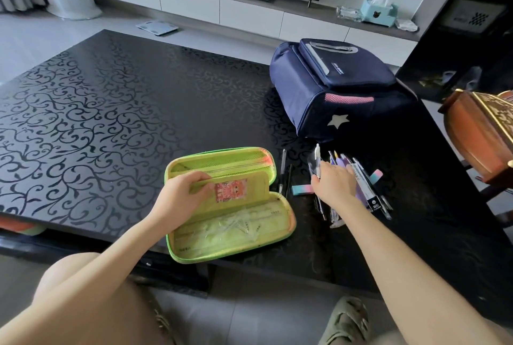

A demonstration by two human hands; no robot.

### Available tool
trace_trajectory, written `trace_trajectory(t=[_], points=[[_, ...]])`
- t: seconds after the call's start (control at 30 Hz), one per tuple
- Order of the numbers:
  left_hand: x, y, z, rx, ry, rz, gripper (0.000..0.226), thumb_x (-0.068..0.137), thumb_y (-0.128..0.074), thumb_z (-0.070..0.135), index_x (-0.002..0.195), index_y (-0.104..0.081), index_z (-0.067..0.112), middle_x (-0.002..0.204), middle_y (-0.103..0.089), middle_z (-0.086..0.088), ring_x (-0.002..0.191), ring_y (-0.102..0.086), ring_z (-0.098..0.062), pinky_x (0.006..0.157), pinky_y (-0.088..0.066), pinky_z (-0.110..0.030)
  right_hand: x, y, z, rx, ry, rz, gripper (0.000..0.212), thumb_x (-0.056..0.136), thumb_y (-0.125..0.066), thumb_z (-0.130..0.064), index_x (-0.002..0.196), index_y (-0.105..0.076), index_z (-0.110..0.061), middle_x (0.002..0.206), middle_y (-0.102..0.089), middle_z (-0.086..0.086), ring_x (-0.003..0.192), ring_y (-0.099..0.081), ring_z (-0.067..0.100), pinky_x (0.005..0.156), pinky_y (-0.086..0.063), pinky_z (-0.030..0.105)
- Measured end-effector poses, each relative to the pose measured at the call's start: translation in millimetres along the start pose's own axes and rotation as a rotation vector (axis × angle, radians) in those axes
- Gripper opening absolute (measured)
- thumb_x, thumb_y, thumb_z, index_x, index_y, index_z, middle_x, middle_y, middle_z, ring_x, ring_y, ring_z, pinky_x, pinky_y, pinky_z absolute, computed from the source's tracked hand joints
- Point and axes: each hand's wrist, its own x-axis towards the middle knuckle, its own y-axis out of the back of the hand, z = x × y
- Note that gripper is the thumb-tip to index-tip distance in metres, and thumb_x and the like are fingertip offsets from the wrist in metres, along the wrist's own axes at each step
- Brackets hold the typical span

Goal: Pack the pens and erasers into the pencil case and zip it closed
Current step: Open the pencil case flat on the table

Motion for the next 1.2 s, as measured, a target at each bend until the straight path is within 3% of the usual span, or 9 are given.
trace_trajectory(t=[0.17,0.27,0.33,0.47,0.67,0.77,0.97,1.1,1.2], points=[[1,0,0,-0.005,-0.005,-0.007,0.015,0.088,-0.06,0.028,0.098,-0.066,0.018,0.076,-0.065,0.002,0.055,-0.051,-0.016,0.053,-0.04,-0.027,3,-6,3,-0.159,0.14,0.074,0.022,0.093,-0.042,-0.009,0.093,-0.064,-0.01,0.087,-0.068,0.003,0.095,-0.057,0.021,0.112,-0.015,0.04],[-1,1,1,-0.011,-0.018,-0.012,0.012,0.088,-0.06,0.025,0.095,-0.066,0.017,0.074,-0.061,0.011,0.056,-0.048,-0.003,0.053,-0.036,-0.021,-9,3,5,0.168,0.117,0.435,0.02,0.084,-0.053,-0.002,0.081,-0.071,-0.008,0.064,-0.066,0.005,0.067,-0.061,0.024,0.102,-0.038,0.046],[-3,2,2,-0.023,-0.021,-0.015,0.011,0.088,-0.06,0.025,0.093,-0.067,0.018,0.076,-0.061,0.014,0.062,-0.05,-0.001,0.056,-0.036,-0.018,-28,18,0,0.419,0.167,0.586,0.025,0.09,-0.049,-0.01,0.087,-0.073,-0.013,0.071,-0.071,-0.001,0.069,-0.063,0.019,0.086,-0.043,0.034],[-5,3,3,-0.07,0.025,-0.015,0.009,0.088,-0.06,0.027,0.091,-0.066,0.021,0.077,-0.06,0.017,0.068,-0.052,0.0,0.059,-0.035,-0.015,-83,43,-29,0.743,0.44,0.548,0.021,0.09,-0.053,-0.02,0.092,-0.073,-0.016,0.086,-0.068,-0.009,0.082,-0.059,0.013,0.077,-0.042,0.026],[-12,4,11,-0.078,0.026,-0.02,0.01,0.088,-0.061,0.024,0.093,-0.067,0.019,0.082,-0.064,0.01,0.073,-0.055,-0.006,0.064,-0.04,-0.017,-125,-1,-81,0.406,0.815,0.568,0.009,0.081,-0.066,-0.008,0.085,-0.074,-0.01,0.07,-0.065,-0.001,0.064,-0.053,0.018,0.057,-0.045,0.031],[-19,5,12,-0.048,0.019,-0.049,0.008,0.086,-0.063,0.026,0.092,-0.068,0.023,0.082,-0.067,0.007,0.072,-0.059,-0.014,0.065,-0.044,-0.025,-124,-21,-93,0.357,0.792,0.505,0.01,0.078,-0.068,-0.01,0.085,-0.074,-0.012,0.074,-0.069,0.0,0.064,-0.057,0.019,0.058,-0.049,0.029],[-29,6,5,0.009,-0.058,-0.162,0.009,0.082,-0.068,0.026,0.091,-0.07,0.026,0.087,-0.067,0.017,0.083,-0.061,-0.003,0.074,-0.043,-0.013,-130,-14,-74,0.391,0.724,0.445,0.016,0.087,-0.058,-0.021,0.09,-0.073,-0.016,0.081,-0.072,-0.006,0.073,-0.06,0.017,0.07,-0.038,0.032],[-37,3,0,0.149,-0.154,-0.286,0.016,0.079,-0.07,0.029,0.094,-0.069,0.029,0.092,-0.063,0.023,0.088,-0.06,-0.002,0.08,-0.045,-0.018,-126,-7,-22,0.411,0.314,0.596,0.025,0.091,-0.049,-0.019,0.082,-0.071,-0.013,0.076,-0.07,-0.004,0.07,-0.062,0.02,0.064,-0.04,0.033],[-42,1,-4,0.348,-0.241,-0.457,0.027,0.074,-0.063,0.047,0.098,-0.067,0.034,0.106,-0.061,0.023,0.097,-0.056,-0.002,0.085,-0.042,-0.02,-114,-10,22,0.233,-0.001,0.501,0.035,0.084,-0.041,-0.026,0.093,-0.071,-0.009,0.086,-0.072,0.003,0.077,-0.064,0.027,0.069,-0.043,0.035]])
